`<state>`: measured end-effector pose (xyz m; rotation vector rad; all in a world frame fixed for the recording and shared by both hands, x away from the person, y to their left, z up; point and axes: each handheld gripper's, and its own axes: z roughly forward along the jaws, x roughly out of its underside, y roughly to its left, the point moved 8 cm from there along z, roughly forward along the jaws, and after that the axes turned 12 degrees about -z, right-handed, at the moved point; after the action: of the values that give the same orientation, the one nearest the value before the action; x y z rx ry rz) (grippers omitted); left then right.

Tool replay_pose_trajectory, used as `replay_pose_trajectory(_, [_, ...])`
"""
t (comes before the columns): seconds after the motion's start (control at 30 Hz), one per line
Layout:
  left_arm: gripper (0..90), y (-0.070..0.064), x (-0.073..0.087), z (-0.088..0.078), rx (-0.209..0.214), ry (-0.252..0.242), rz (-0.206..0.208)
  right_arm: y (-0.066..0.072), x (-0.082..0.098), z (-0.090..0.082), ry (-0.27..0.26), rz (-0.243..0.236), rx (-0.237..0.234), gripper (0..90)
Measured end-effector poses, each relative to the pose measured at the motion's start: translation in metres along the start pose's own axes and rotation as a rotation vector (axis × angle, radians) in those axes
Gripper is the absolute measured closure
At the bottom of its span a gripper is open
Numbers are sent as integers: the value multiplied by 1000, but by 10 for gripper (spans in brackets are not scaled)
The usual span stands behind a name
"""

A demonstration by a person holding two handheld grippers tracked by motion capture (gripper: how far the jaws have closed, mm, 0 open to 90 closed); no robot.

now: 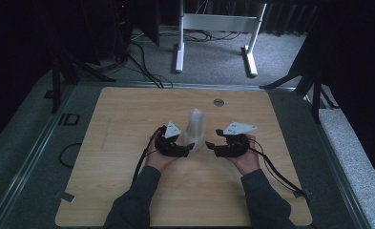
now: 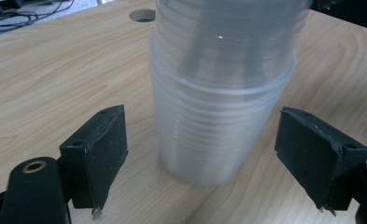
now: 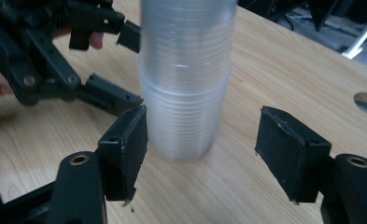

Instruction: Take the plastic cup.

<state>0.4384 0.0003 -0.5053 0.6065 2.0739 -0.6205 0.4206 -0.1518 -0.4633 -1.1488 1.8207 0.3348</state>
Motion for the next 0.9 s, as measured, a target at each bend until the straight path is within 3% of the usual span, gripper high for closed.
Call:
replay_pose_trajectory(0.13, [176,-2,-3,4,16,-11,-14,-5,-6,-3,-33,35,-16,335])
replay_pose_trajectory(0.43, [176,-8,-9,4,52,-41,-24,-8,-27,-3,-45,2,-18,319])
replay_pose_trajectory(0.9, [227,-9,-11,7,51,-54,-30,-7,-49,3,-73,-13,-37,297])
